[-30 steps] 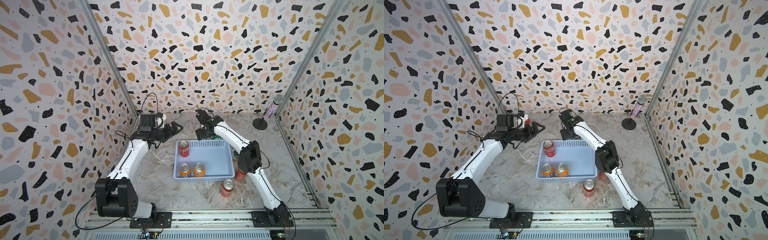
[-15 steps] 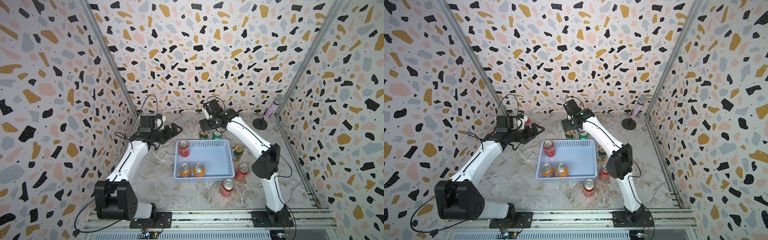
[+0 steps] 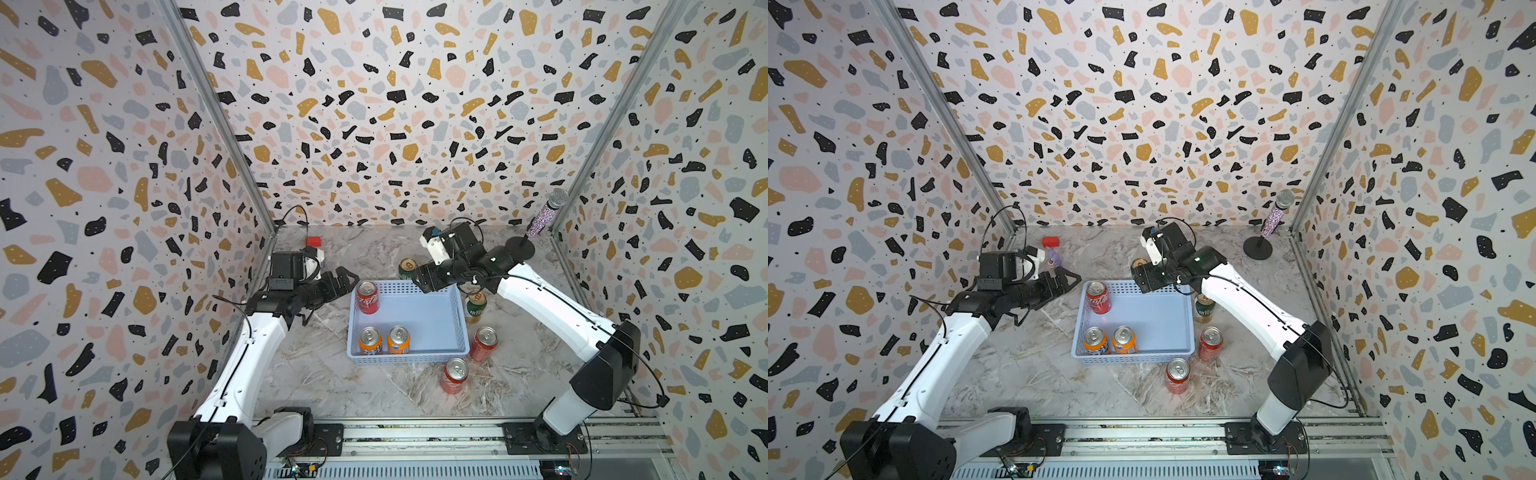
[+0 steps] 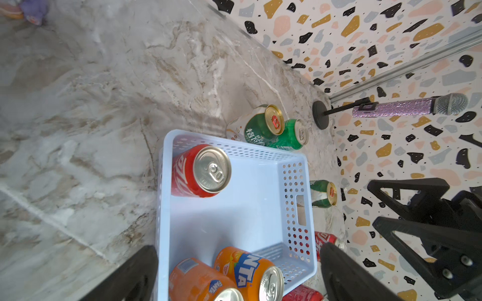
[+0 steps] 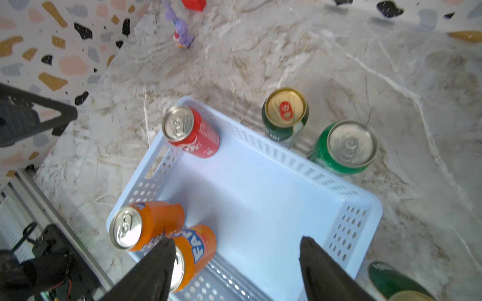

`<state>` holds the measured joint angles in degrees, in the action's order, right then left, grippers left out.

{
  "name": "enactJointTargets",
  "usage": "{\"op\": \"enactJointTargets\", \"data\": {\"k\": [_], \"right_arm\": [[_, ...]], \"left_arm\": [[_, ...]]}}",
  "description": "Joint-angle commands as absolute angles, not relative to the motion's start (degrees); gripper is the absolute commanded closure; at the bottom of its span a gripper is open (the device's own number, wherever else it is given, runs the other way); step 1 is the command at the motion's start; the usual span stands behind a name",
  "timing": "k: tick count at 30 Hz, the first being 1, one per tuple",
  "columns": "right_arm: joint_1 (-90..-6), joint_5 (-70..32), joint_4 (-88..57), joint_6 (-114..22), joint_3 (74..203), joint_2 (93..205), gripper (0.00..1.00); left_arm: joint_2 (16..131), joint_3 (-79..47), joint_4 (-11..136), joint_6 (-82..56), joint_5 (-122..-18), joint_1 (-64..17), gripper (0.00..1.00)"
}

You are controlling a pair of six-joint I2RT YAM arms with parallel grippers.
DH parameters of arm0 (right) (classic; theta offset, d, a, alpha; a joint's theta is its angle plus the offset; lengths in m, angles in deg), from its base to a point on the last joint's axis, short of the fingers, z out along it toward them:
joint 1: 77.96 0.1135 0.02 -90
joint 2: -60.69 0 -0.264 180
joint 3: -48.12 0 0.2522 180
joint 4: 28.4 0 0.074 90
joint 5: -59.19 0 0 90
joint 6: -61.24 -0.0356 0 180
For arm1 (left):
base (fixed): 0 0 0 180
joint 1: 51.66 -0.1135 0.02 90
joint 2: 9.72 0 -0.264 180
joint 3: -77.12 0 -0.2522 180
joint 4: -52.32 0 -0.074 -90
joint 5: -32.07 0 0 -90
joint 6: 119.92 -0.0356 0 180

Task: Take out the drinks from the basket
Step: Pick up the drink from the basket.

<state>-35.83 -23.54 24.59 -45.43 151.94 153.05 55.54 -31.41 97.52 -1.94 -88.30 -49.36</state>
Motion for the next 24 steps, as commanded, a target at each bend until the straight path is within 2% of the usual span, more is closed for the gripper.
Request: {"op": "enactJointTargets", "data": {"k": [1,10,24], "right_arm": [[-33.6,-21.9,22.5,-45.4,147.3,148.9,0.21],[-25.4,-25.1,21.9,-43.7,142.0,148.5,0.21],[-21.2,-27.3,20.3,-45.8,141.5,154.8,0.16]], "left_arm": [[52.9,-33.2,100.7,-4.8,-86.4,-49.6,0.00],[44.1,-38.5,102.2,-4.2,-83.3,-49.7,0.00],[47.4,-38.2,103.3,-5.9,-82.7,-49.7,0.00]]}}
